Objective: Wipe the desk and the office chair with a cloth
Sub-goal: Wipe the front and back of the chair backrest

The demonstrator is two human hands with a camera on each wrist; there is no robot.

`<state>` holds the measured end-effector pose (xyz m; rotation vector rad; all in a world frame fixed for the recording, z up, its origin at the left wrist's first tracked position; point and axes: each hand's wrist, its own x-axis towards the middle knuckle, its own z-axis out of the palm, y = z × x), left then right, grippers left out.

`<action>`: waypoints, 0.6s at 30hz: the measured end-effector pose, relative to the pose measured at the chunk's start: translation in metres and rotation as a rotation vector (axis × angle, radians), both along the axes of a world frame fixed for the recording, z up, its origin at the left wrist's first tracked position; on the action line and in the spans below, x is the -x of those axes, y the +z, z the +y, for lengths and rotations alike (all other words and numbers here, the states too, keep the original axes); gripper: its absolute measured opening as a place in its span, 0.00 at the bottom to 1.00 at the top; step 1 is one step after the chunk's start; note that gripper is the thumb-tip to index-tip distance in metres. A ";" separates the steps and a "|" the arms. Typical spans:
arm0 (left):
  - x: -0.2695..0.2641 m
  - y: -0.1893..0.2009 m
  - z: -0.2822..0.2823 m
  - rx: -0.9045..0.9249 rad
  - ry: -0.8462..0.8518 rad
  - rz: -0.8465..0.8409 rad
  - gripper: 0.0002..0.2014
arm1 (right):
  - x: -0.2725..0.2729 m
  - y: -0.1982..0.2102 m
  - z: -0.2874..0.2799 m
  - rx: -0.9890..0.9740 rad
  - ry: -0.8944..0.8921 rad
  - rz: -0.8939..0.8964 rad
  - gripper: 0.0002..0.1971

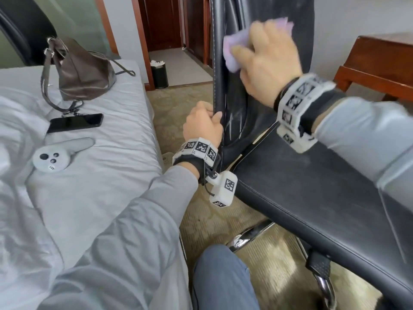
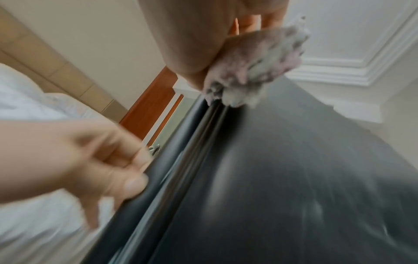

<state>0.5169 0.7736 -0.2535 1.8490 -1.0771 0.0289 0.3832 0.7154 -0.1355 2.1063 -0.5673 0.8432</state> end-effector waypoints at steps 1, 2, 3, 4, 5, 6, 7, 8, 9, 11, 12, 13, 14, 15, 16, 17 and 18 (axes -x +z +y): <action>0.000 0.000 0.001 -0.003 -0.002 -0.011 0.07 | -0.003 0.013 -0.002 0.009 -0.022 0.005 0.13; 0.000 -0.001 0.001 -0.001 -0.004 -0.018 0.07 | -0.006 0.018 -0.002 0.001 -0.038 0.036 0.13; 0.000 -0.001 0.001 0.006 -0.003 -0.019 0.07 | -0.008 0.016 0.000 0.004 -0.046 0.082 0.13; -0.001 -0.002 0.001 0.017 -0.001 -0.015 0.07 | -0.010 0.007 0.003 0.011 -0.052 0.140 0.12; -0.001 -0.003 0.001 0.026 0.000 -0.009 0.07 | -0.010 -0.008 0.006 0.009 -0.057 0.217 0.12; -0.001 -0.002 0.002 0.030 -0.001 -0.007 0.06 | -0.007 -0.027 0.008 0.005 -0.053 0.301 0.12; -0.001 -0.002 0.002 0.030 -0.005 -0.011 0.06 | -0.003 -0.048 0.011 -0.009 -0.054 0.376 0.13; -0.001 -0.002 0.002 0.029 -0.010 -0.017 0.06 | 0.001 -0.068 0.013 -0.019 -0.049 0.429 0.15; -0.002 -0.002 0.002 0.028 -0.017 -0.024 0.07 | 0.005 -0.084 0.014 -0.030 -0.032 0.460 0.16; -0.003 -0.003 0.001 0.032 -0.033 -0.029 0.06 | 0.011 -0.097 0.013 -0.050 0.026 0.463 0.18; -0.004 -0.003 0.002 0.034 -0.037 -0.031 0.06 | 0.012 -0.090 0.010 -0.036 0.031 0.442 0.18; -0.004 -0.003 0.002 0.034 -0.040 -0.037 0.06 | 0.012 -0.077 0.008 -0.015 0.021 0.411 0.17; -0.004 -0.003 0.002 0.034 -0.043 -0.040 0.07 | 0.011 -0.061 0.005 0.006 0.014 0.374 0.16; -0.004 -0.003 0.002 0.035 -0.045 -0.039 0.07 | 0.011 -0.044 0.003 0.017 0.001 0.331 0.15; -0.004 -0.004 0.002 0.036 -0.046 -0.034 0.07 | 0.009 -0.029 0.002 0.016 -0.014 0.279 0.15; -0.004 -0.005 0.002 0.037 -0.046 -0.030 0.07 | 0.006 -0.021 0.002 0.011 -0.033 0.238 0.15; -0.003 -0.005 0.003 0.038 -0.045 -0.029 0.07 | 0.002 -0.019 0.003 0.007 -0.051 0.228 0.15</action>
